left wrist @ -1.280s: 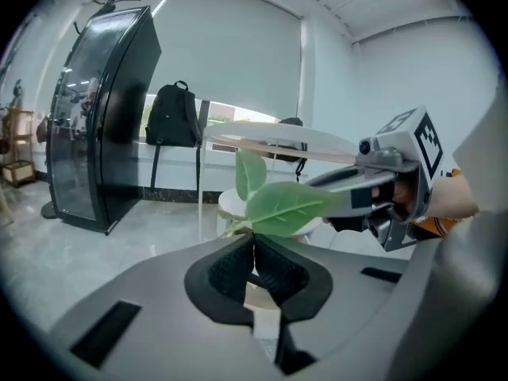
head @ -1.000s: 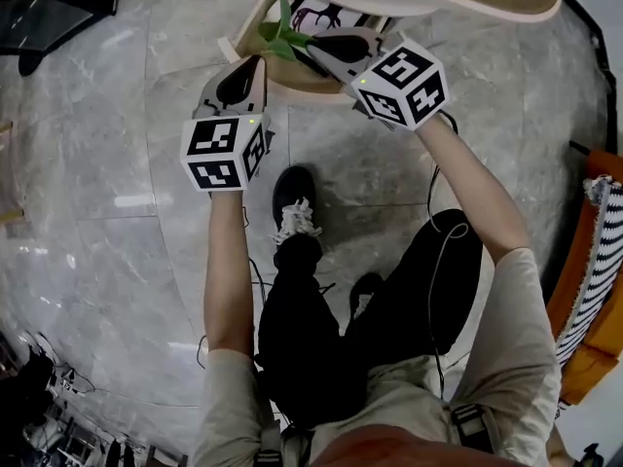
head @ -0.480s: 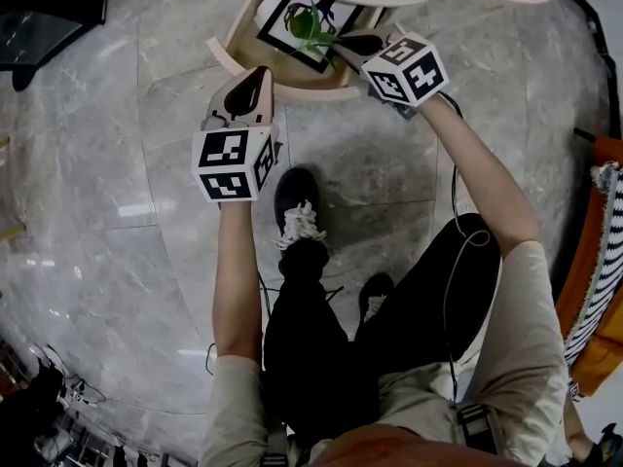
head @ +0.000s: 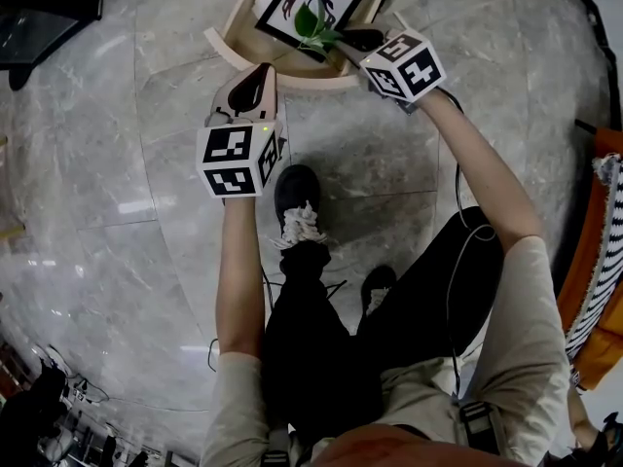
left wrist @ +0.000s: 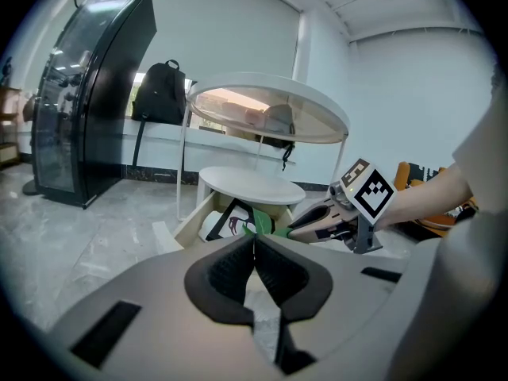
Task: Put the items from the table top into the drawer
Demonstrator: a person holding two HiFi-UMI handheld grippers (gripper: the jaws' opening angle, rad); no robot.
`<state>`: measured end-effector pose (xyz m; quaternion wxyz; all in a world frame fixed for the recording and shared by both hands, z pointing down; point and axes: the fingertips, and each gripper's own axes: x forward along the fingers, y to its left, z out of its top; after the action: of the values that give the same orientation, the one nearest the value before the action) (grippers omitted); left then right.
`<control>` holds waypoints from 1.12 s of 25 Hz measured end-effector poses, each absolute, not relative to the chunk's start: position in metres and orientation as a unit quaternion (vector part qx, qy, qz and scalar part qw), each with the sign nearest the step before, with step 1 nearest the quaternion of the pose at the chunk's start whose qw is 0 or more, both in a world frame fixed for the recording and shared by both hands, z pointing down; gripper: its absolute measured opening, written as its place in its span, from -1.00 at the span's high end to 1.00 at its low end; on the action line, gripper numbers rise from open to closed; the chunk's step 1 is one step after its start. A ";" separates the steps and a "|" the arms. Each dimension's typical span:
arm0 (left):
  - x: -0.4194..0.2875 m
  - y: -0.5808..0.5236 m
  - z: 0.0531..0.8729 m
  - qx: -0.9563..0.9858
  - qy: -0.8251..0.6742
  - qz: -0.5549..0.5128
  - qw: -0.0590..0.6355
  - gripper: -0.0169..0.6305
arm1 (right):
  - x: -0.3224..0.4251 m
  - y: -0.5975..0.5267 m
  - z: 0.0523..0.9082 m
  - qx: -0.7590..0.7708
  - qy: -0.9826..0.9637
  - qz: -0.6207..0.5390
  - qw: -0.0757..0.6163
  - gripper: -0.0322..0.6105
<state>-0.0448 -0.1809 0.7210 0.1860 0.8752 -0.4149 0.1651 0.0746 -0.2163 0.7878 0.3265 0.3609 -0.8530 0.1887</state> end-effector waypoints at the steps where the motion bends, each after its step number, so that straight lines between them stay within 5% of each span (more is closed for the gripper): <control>1: -0.044 -0.181 0.722 0.876 -0.414 0.165 0.186 0.88 | 0.076 -0.216 0.788 0.361 -0.853 0.189 0.326 0.75; 12: -0.030 -0.185 0.736 0.878 -0.404 0.173 0.190 0.88 | 0.078 -0.208 0.773 0.359 -0.868 0.177 0.293 0.36; 28: -0.020 -0.172 0.766 0.869 -0.405 0.209 0.192 0.88 | 0.100 -0.204 0.776 0.414 -0.862 0.179 0.232 0.35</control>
<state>-0.0202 -0.1720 0.7664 0.1924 0.8691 -0.4051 0.2085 0.1000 -0.2042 0.7762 0.2322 0.4142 -0.8617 0.1786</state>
